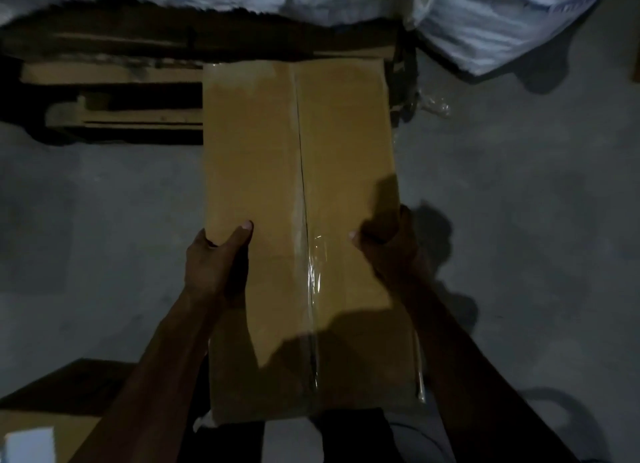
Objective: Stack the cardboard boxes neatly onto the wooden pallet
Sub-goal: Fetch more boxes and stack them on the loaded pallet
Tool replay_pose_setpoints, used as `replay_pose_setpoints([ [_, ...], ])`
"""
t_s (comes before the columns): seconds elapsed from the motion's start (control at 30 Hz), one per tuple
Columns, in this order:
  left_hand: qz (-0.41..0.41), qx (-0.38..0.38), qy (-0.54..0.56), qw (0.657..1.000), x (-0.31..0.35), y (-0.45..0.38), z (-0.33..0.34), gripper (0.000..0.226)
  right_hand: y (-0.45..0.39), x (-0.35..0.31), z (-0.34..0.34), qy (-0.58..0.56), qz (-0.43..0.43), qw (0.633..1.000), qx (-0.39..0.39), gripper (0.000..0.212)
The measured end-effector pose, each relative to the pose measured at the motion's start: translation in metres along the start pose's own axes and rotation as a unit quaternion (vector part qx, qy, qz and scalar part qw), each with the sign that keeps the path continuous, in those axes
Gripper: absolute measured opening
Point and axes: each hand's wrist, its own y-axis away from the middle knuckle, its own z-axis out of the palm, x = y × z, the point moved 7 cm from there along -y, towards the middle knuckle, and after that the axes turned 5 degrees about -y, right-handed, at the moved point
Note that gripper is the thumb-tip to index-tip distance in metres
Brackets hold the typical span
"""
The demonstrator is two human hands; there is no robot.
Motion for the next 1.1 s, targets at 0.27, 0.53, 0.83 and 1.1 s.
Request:
replay_pose_setpoints([
  [0.27, 0.035, 0.119, 0.005, 0.992, 0.069, 0.128, -0.104, 0.044, 0.114, -0.111, -0.029, -0.035, -0.052, 0.998, -0.021, 0.073],
  [0.53, 0.051, 0.267, -0.108, 0.956, 0.138, 0.247, -0.231, 0.065, 0.230, -0.246, -0.026, -0.001, -0.105, 0.988, -0.116, 0.098],
  [0.83, 0.110, 0.382, -0.119, 0.910, 0.172, 0.314, -0.359, 0.064, 0.314, -0.386, 0.046, 0.117, -0.267, 0.944, -0.154, 0.105],
  [1.1, 0.091, 0.459, -0.082, 0.880, 0.156, 0.297, -0.487, 0.082, 0.364, -0.488, 0.170, 0.169, -0.372, 0.896, -0.175, 0.105],
])
